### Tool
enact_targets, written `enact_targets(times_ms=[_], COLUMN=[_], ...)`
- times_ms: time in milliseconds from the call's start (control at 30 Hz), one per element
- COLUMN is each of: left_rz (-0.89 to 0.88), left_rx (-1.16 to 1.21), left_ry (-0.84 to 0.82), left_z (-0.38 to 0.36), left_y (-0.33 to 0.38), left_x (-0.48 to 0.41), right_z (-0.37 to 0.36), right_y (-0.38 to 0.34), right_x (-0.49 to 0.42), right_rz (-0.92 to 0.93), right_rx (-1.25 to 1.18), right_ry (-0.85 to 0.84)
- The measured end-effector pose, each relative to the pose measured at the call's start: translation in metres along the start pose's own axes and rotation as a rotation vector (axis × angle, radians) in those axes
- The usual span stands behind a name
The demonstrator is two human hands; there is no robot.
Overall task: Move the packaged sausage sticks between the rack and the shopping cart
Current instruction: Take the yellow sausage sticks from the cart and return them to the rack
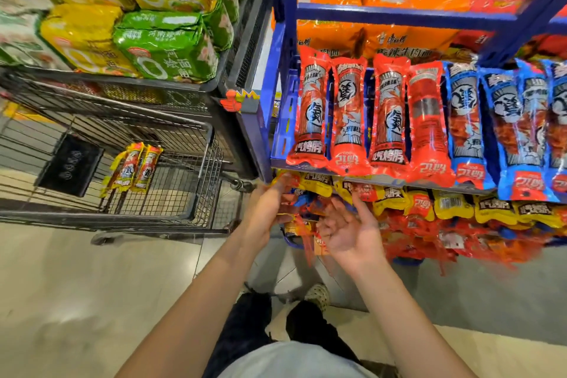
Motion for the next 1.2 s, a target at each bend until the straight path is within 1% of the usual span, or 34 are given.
enact_targets(times_ms=[67, 167, 233, 333, 400, 533, 600, 633, 700, 733, 833, 867, 900, 967, 1033, 1100, 1200], left_rz=[-0.012, -0.025, -0.027, 0.015, 0.063, 0.195, 0.224, 0.23, 0.251, 0.263, 0.322, 0.339, 0.358, 0.381, 0.417, 0.422, 0.411], left_rx=[-0.004, 0.014, -0.027, -0.055, -0.061, 0.038, 0.07, 0.054, 0.001, -0.007, -0.015, -0.019, -0.008, -0.003, 0.001, 0.001, 0.017], left_ry=[0.007, 0.006, 0.028, 0.096, 0.171, 0.375, 0.474, 0.509, 0.564, 0.579, 0.626, 0.642, 0.665, 0.689, 0.694, 0.691, 0.648], left_z=[0.011, 0.04, 0.069, 0.13, 0.178, 0.288, 0.344, 0.369, 0.413, 0.434, 0.491, 0.505, 0.523, 0.549, 0.57, 0.584, 0.6], left_y=[0.0, -0.005, -0.014, -0.036, -0.052, -0.098, -0.128, -0.142, -0.166, -0.177, -0.207, -0.215, -0.223, -0.234, -0.242, -0.245, -0.237], left_x=[0.003, 0.007, 0.008, 0.01, 0.015, 0.03, 0.045, 0.051, 0.066, 0.072, 0.088, 0.091, 0.093, 0.094, 0.092, 0.083, 0.053], right_z=[0.01, 0.005, -0.008, -0.031, -0.052, -0.096, -0.11, -0.118, -0.133, -0.137, -0.148, -0.15, -0.157, -0.169, -0.177, -0.185, -0.197], right_y=[0.013, 0.035, 0.052, 0.085, 0.111, 0.182, 0.223, 0.242, 0.275, 0.291, 0.34, 0.35, 0.366, 0.388, 0.407, 0.418, 0.428], right_x=[0.006, 0.009, 0.004, -0.009, -0.019, -0.034, -0.042, -0.044, -0.043, -0.041, -0.034, -0.034, -0.034, -0.035, -0.042, -0.05, -0.074], right_rz=[-0.011, -0.018, -0.022, -0.017, 0.036, 0.081, 0.08, 0.11, 0.267, 0.31, 0.298, 0.298, 0.307, 0.298, 0.306, 0.328, 0.316], right_rx=[0.028, 0.101, 0.24, 0.549, 0.775, 1.186, 1.377, 1.482, 1.766, 1.888, 2.179, 2.244, 2.286, 2.284, 2.282, 2.265, 2.211], right_ry=[-0.024, -0.11, -0.143, -0.115, -0.11, -0.157, -0.186, -0.215, -0.32, -0.349, -0.428, -0.45, -0.492, -0.519, -0.51, -0.469, -0.349])
Point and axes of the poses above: each hand's wrist, its own x-axis away from the middle knuckle, its own z-axis out of the back of the hand, y = z × x, the point moved 8 cm from there along -x, towards the middle knuckle, and after that the axes turned 9 degrees about y, right-handed, at the moved point
